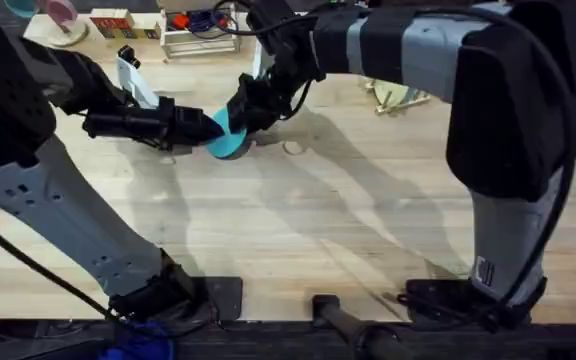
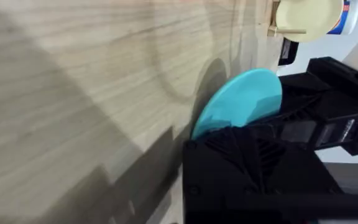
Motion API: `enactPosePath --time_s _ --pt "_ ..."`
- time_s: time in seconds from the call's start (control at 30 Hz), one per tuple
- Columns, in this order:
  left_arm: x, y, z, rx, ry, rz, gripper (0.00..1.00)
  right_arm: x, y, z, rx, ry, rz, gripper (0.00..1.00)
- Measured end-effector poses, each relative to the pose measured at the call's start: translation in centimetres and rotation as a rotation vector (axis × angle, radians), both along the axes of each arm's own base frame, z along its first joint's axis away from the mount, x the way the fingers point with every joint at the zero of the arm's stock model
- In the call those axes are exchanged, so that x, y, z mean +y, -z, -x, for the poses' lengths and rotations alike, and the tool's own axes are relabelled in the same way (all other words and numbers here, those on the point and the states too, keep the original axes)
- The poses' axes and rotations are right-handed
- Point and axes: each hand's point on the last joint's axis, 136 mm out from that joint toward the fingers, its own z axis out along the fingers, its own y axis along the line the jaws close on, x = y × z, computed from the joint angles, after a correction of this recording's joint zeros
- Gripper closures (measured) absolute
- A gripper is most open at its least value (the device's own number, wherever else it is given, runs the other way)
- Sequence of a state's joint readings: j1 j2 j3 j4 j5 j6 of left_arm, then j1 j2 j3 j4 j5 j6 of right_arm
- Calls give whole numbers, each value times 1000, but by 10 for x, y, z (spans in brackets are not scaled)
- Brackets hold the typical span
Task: Pick up the plates from the table one by one and place each into a slot on the dish rack.
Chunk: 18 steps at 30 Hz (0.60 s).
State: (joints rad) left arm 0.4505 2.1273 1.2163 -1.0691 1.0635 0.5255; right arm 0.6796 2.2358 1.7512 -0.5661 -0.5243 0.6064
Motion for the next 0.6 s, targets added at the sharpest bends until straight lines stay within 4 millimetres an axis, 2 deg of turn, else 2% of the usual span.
enactPosePath --time_s 0.3,0.6 --pt "0 0 1 4 0 1 960 -1 0 1 6 -3 2 972" --pt "-3 -3 7 29 22 -15 960 -8 -2 13 4 -86 33 971"
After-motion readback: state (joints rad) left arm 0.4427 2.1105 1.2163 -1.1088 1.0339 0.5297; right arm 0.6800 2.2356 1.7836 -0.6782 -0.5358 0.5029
